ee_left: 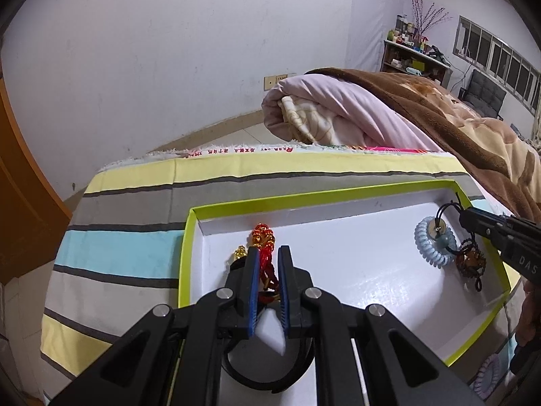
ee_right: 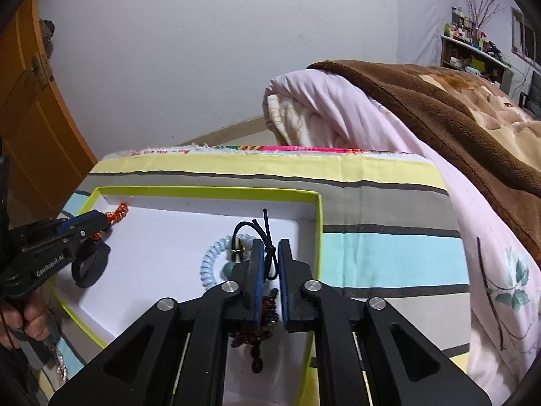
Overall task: Organize jewelry
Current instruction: 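Carry the red tassel and black hair tie with both tools into the box, then open the right tool to drop the black hair tie while the left tool releases the tassel, then move both open tools back over the remaining jewelry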
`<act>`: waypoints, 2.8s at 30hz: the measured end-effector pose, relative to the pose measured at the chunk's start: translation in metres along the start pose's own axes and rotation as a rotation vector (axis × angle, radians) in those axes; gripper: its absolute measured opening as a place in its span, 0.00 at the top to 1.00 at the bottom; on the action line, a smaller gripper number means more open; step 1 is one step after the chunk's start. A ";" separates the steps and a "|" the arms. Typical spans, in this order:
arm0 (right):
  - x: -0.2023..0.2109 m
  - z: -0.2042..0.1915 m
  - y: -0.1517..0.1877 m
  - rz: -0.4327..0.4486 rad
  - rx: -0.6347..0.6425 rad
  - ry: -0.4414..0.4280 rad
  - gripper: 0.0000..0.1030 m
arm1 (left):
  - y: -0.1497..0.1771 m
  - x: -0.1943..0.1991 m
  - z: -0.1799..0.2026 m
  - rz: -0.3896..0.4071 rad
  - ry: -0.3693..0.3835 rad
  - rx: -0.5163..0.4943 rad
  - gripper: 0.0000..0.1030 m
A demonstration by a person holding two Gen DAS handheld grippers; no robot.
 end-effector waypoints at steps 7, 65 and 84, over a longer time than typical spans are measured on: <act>0.014 0.002 0.002 0.031 0.000 -0.003 0.86 | 0.002 0.004 -0.002 0.011 0.038 0.012 0.88; 0.223 -0.054 0.195 0.208 0.067 -0.088 0.60 | 0.197 0.206 0.042 0.237 0.051 0.009 0.81; 0.196 -0.047 0.187 0.156 0.046 -0.079 0.60 | 0.188 0.175 0.025 0.169 0.074 0.088 0.81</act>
Point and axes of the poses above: each gripper's, at about its wrist camera, not at the fingertips, and x roughly against the way its jaws point, z to its right, y to its underside, the point moved 1 cm from there along -x, roughly the way its jaws point, and after that the axes turned 8 degrees about y, right-handed, at the moved point
